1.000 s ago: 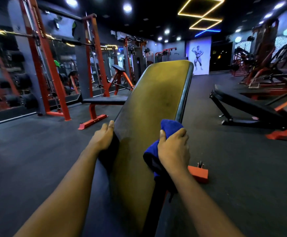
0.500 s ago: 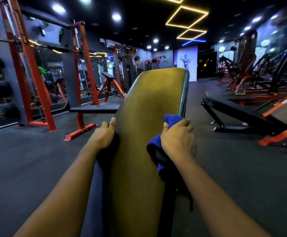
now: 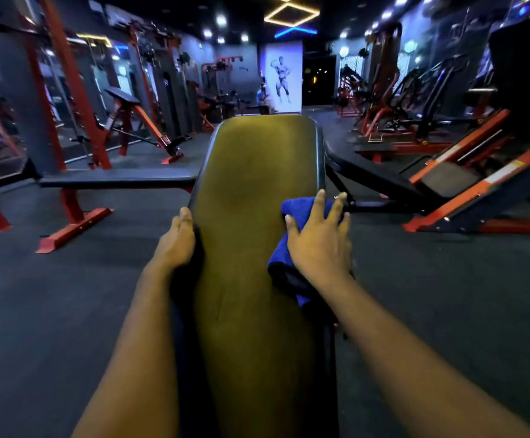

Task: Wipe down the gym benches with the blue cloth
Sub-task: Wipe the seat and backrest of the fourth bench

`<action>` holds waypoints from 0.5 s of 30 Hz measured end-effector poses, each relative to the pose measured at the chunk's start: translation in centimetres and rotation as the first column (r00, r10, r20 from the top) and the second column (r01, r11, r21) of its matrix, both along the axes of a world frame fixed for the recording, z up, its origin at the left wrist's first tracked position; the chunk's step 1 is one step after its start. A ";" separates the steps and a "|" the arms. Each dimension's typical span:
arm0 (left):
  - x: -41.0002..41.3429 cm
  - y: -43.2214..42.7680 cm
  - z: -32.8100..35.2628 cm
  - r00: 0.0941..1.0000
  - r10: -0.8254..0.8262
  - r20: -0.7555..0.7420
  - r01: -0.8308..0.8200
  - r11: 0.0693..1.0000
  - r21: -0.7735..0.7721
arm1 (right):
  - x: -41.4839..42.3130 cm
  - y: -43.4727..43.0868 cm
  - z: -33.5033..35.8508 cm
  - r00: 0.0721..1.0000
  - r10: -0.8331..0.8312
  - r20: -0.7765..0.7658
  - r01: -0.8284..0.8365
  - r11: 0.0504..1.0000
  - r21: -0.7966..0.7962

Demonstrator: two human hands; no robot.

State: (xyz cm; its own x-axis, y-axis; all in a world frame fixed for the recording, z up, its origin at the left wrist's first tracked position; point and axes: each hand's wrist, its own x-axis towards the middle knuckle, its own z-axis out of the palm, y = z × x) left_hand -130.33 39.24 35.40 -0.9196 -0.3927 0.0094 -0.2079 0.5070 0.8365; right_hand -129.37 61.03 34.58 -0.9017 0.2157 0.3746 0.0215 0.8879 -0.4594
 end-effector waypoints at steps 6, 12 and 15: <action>0.3 0.6 0.5 1.000 -0.012 0.002 0.012 0.999 -0.037 | 1.5 0.1 -0.8 0.998 0.069 -0.012 -0.068 0.994 0.091; 0.5 1.2 0.6 0.999 0.032 0.026 -0.030 0.997 -0.071 | -2.8 1.7 1.5 0.999 0.048 -0.020 -0.052 0.952 -0.300; 0.4 1.6 0.9 0.995 0.093 0.026 -0.091 0.993 -0.078 | -1.2 1.8 -0.3 0.999 0.029 -0.039 -0.040 0.945 -0.325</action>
State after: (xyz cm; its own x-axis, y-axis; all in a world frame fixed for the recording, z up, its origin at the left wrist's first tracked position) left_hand -129.97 40.86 36.26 -0.8799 -0.4749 0.0156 -0.2811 0.5468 0.7887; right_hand -130.60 62.81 34.31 -0.8990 0.2997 0.3194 -0.0269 0.6900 -0.7233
